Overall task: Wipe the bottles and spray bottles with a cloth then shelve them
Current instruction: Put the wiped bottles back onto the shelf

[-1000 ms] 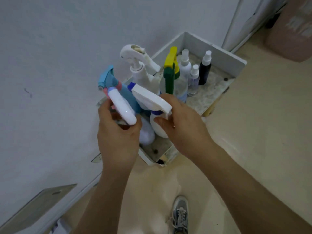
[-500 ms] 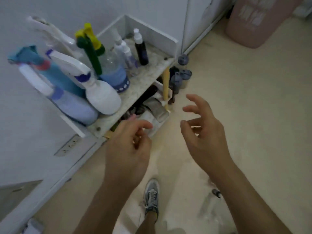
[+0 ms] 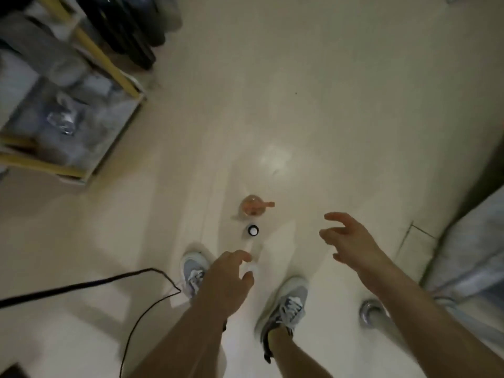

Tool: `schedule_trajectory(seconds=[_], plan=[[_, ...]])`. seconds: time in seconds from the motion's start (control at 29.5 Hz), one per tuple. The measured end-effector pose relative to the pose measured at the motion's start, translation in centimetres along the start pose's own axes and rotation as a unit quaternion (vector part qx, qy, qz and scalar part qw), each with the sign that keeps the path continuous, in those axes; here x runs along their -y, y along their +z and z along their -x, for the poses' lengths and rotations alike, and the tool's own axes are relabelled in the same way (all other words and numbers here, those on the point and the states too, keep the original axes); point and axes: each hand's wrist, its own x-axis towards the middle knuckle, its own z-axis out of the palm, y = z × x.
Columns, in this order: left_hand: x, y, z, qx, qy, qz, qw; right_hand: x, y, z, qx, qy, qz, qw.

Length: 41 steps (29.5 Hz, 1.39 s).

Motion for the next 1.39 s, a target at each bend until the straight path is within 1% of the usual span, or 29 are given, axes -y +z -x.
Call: schedule_trajectory(seconds=[0.07,0.1,0.17,0.2,0.3,0.41,0.47,0.58,0.71,0.81,0.88,0.95,0.98,1.05,1.12,1.19,1.25,1.29,1.32,1.36,1.39], plan=[[2.8,3.1,-3.1,0.006,-0.016,-0.034,0.999,-4.2,1.7,-3.3,0.053,0.086,-0.075,0.992],[4.4,4.7,-5.0,0.023,-0.009,-0.076,0.997,-6.2,3.2,-5.0,0.066,0.112,-0.101,0.986],[7.8,7.9,-8.0,0.068,0.003,-0.182,0.981,-9.6,7.1,-8.5,0.091,0.138,-0.106,0.981],[9.4,9.3,-9.2,0.081,0.004,-0.207,0.975,-10.5,8.9,-10.2,0.105,0.143,-0.103,0.979],[13.0,13.3,-12.4,0.093,0.016,-0.225,0.97,-12.4,13.2,-15.6,0.124,0.175,-0.127,0.968],[15.1,16.1,-14.6,0.089,0.068,-0.257,0.96,-12.4,16.0,-20.3,0.132,0.221,-0.193,0.947],[16.0,17.4,-15.7,0.094,0.102,-0.281,0.95,-12.1,17.9,-22.6,0.151,0.222,-0.198,0.943],[17.0,18.1,-17.2,0.075,0.122,-0.31,0.94,-11.8,20.6,-24.7,0.154,0.188,-0.154,0.958],[17.7,18.2,-18.0,0.082,0.146,-0.335,0.927,-12.2,22.3,-25.7,0.096,0.13,-0.122,0.979],[18.2,18.1,-18.0,0.098,0.168,-0.345,0.918,-12.6,21.8,-25.2,0.052,0.069,-0.036,0.996],[18.3,18.0,-18.1,0.126,0.154,-0.343,0.918,-12.9,20.4,-24.7,0.033,0.033,0.02,0.999],[18.0,18.2,-18.3,0.157,0.137,-0.358,0.91,-12.6,18.4,-24.3,-0.002,-0.032,0.102,0.994],[17.7,18.3,-18.5,0.169,0.135,-0.366,0.905,-12.2,17.4,-24.3,-0.022,-0.059,0.11,0.992],[17.3,18.4,-19.1,0.185,0.138,-0.372,0.899,-11.0,15.9,-24.3,-0.034,-0.08,0.064,0.994],[17.2,17.9,-19.5,0.167,0.132,-0.346,0.914,-10.1,15.3,-24.7,-0.006,-0.083,0.025,0.996],[16.9,16.3,-19.3,0.113,0.105,-0.286,0.946,-10.0,15.6,-25.1,0.004,-0.09,0.007,0.996],[16.4,13.5,-19.4,0.023,0.08,-0.218,0.972,-10.2,16.5,-25.8,-0.013,-0.12,0.043,0.992],[15.9,11.8,-19.7,-0.03,0.08,-0.188,0.978,-10.3,17.1,-26.0,-0.024,-0.136,0.082,0.987],[15.5,10.1,-20.3,-0.083,0.086,-0.162,0.98,-10.4,17.6,-26.2,-0.03,-0.151,0.09,0.984],[15.2,8.6,-21.4,-0.127,0.095,-0.133,0.978,-10.4,18.2,-26.5,-0.035,-0.166,0.078,0.982],[14.6,7.1,-22.5,-0.151,0.104,-0.105,0.977,-10.1,18.8,-26.7,-0.034,-0.168,0.047,0.984]])
